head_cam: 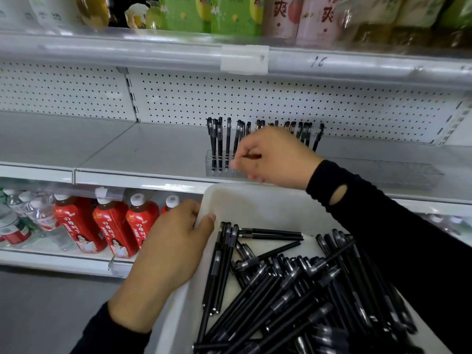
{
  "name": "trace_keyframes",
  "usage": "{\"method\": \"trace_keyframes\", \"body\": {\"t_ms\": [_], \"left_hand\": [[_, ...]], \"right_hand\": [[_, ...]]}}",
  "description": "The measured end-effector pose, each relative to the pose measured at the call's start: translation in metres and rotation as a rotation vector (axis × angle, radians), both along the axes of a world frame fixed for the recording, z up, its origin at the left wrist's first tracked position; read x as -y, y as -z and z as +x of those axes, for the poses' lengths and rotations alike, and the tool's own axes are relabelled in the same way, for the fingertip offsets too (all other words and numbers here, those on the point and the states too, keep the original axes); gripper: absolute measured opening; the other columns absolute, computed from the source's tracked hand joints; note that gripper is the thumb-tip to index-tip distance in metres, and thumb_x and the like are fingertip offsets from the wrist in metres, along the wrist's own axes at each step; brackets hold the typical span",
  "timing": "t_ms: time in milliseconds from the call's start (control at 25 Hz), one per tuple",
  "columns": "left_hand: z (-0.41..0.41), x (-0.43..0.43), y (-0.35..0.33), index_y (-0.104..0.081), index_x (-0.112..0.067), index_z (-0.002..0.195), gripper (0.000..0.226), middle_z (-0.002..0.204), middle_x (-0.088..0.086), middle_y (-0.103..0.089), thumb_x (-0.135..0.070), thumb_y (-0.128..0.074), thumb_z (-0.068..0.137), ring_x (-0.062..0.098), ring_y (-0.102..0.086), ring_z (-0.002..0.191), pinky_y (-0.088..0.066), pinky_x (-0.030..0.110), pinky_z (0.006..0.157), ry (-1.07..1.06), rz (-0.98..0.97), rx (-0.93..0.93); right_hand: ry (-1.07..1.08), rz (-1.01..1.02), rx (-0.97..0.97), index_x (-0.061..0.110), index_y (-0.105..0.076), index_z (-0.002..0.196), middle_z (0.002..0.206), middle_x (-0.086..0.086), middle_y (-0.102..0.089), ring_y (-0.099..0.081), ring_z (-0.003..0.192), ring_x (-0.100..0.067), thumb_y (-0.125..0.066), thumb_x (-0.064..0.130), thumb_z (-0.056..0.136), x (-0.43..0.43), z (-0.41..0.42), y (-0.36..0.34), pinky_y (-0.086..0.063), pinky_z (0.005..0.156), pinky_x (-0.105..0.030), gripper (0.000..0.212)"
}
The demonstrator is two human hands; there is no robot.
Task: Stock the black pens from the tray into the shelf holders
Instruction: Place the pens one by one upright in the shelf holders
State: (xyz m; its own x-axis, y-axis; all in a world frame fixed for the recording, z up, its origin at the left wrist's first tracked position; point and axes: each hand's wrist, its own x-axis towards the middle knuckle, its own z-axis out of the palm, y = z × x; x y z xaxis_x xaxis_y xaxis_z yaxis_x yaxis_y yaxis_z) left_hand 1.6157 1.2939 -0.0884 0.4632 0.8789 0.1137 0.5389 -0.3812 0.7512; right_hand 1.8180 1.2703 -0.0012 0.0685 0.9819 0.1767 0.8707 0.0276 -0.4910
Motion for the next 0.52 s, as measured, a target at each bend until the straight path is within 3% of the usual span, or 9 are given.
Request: {"method": "trace_keyframes", "body": {"t_ms": [80, 160, 240, 320, 440, 520], "left_hand": [[0.001, 0.001, 0.000, -0.062, -0.024, 0.091, 0.017, 0.072, -0.001, -0.068, -0.038, -0.054, 0.096, 0.015, -0.063, 0.071, -0.044, 0.033, 0.060, 0.001, 0.011, -0.002], [0.001, 0.002, 0.000, -0.062, -0.022, 0.090, 0.018, 0.071, 0.000, -0.068, -0.037, -0.054, 0.096, 0.016, -0.063, 0.070, -0.047, 0.035, 0.062, -0.004, 0.023, -0.008], [-0.001, 0.002, -0.001, -0.062, -0.022, 0.088, 0.018, 0.070, 0.001, -0.068, -0.036, -0.054, 0.096, 0.017, -0.064, 0.071, -0.051, 0.039, 0.068, -0.008, 0.024, -0.001], [-0.002, 0.003, -0.001, -0.062, -0.023, 0.088, 0.018, 0.071, 0.001, -0.069, -0.037, -0.054, 0.096, 0.016, -0.064, 0.072, -0.053, 0.040, 0.071, -0.012, 0.020, 0.004], [-0.003, 0.003, -0.001, -0.063, -0.022, 0.091, 0.019, 0.075, -0.001, -0.070, -0.038, -0.053, 0.096, 0.016, -0.065, 0.075, -0.053, 0.040, 0.073, -0.015, 0.030, -0.003], [-0.003, 0.003, -0.001, -0.063, -0.021, 0.091, 0.020, 0.073, 0.001, -0.068, -0.038, -0.053, 0.097, 0.018, -0.064, 0.073, -0.052, 0.039, 0.069, -0.012, 0.034, -0.012]], "right_hand": [[-0.215, -0.281, -0.005, 0.015, -0.073, 0.089, 0.073, 0.002, -0.073, -0.067, 0.059, -0.004, -0.068, 0.028, 0.093, 0.015, -0.009, 0.001, -0.055, 0.059, -0.020, 0.014], [-0.310, -0.557, 0.224, 0.018, -0.074, 0.094, 0.078, 0.003, -0.075, -0.070, 0.064, -0.006, -0.072, 0.026, 0.090, 0.020, -0.014, 0.016, -0.057, 0.063, -0.022, 0.009], [-0.294, -0.660, 0.526, 0.022, -0.076, 0.096, 0.084, 0.004, -0.075, -0.071, 0.076, -0.013, -0.077, 0.028, 0.085, 0.019, -0.014, 0.040, -0.059, 0.074, -0.029, 0.012], [-0.279, -0.673, 0.692, 0.020, -0.077, 0.099, 0.093, 0.002, -0.074, -0.068, 0.084, -0.019, -0.078, 0.029, 0.083, 0.018, -0.012, 0.057, -0.057, 0.078, -0.031, 0.018], [-0.300, -0.666, 0.694, 0.018, -0.077, 0.099, 0.093, 0.002, -0.073, -0.061, 0.077, -0.016, -0.077, 0.030, 0.084, 0.018, -0.011, 0.063, -0.047, 0.069, -0.025, 0.019], [-0.306, -0.642, 0.529, 0.021, -0.075, 0.090, 0.084, 0.004, -0.073, -0.063, 0.068, -0.010, -0.077, 0.031, 0.085, 0.016, -0.007, 0.052, -0.048, 0.067, -0.024, 0.011]]}}
